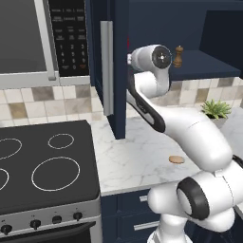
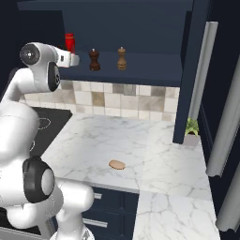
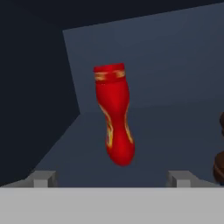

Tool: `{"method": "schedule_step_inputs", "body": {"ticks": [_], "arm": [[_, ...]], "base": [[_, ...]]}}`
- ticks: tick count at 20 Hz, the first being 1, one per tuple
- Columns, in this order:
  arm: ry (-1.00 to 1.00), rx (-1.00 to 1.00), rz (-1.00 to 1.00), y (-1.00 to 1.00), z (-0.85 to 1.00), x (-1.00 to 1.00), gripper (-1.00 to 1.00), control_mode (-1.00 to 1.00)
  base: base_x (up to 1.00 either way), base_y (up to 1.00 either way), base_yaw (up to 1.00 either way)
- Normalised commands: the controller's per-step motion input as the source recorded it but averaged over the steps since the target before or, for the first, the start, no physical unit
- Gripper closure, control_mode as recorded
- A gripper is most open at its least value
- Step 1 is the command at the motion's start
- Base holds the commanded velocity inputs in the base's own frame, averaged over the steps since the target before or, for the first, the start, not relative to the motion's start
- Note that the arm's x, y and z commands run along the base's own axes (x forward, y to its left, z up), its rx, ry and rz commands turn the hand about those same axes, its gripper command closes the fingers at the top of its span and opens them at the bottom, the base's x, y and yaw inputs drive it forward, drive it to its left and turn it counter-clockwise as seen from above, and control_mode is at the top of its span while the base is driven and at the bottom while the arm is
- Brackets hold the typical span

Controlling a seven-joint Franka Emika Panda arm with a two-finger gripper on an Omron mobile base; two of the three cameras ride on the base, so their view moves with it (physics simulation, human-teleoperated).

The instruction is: There are various items on the counter. Only move the condiments/shakers into the cabinet.

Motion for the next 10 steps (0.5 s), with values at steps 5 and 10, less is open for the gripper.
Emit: {"method": "schedule_step_inputs", "body": {"ticks": [5, 10], "arm": [[0.04, 0.00, -0.01, -0.43, -0.80, -1.00, -1.00, -1.00], [0.00, 0.00, 0.00, -0.75, -0.88, -1.00, -1.00, -1.00]], "base": [[0.00, 0.00, 0.00], [0.00, 0.00, 0.00]]}}
